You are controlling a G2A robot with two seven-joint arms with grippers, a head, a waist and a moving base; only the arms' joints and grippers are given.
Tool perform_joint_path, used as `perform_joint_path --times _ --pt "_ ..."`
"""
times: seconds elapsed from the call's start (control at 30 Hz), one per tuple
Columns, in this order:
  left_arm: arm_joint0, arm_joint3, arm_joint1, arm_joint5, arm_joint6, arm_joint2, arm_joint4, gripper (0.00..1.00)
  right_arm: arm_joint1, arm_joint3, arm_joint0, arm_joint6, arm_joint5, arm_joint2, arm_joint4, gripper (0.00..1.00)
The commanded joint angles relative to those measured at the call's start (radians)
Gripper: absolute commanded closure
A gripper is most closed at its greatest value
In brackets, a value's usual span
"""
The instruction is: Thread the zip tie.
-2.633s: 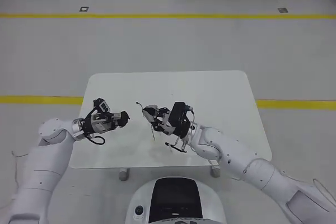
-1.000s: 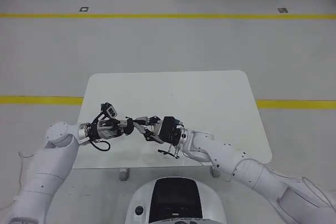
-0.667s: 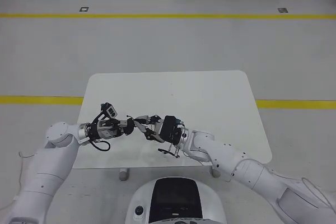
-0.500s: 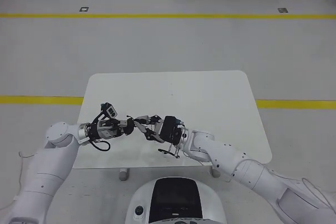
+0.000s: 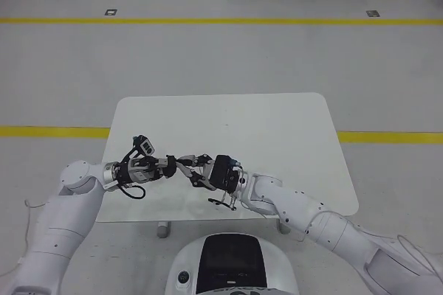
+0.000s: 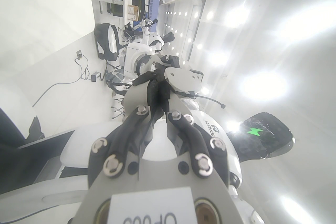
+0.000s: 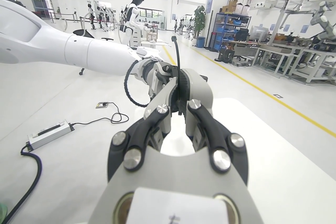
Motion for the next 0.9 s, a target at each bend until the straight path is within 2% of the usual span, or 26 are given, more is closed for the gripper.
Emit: perform_joint_path --times 0.0,0.87 --pt "0.000 0.000 0.000 0.000 0.000 0.000 0.000 1.00 0.000 0.000 0.000 0.002 0.000 0.000 0.001 1.00" --pt "0.000 0.000 0.000 0.000 0.000 0.000 0.000 1.00 -0.003 0.016 0.000 0.043 0.000 -0.013 0.006 1.00"
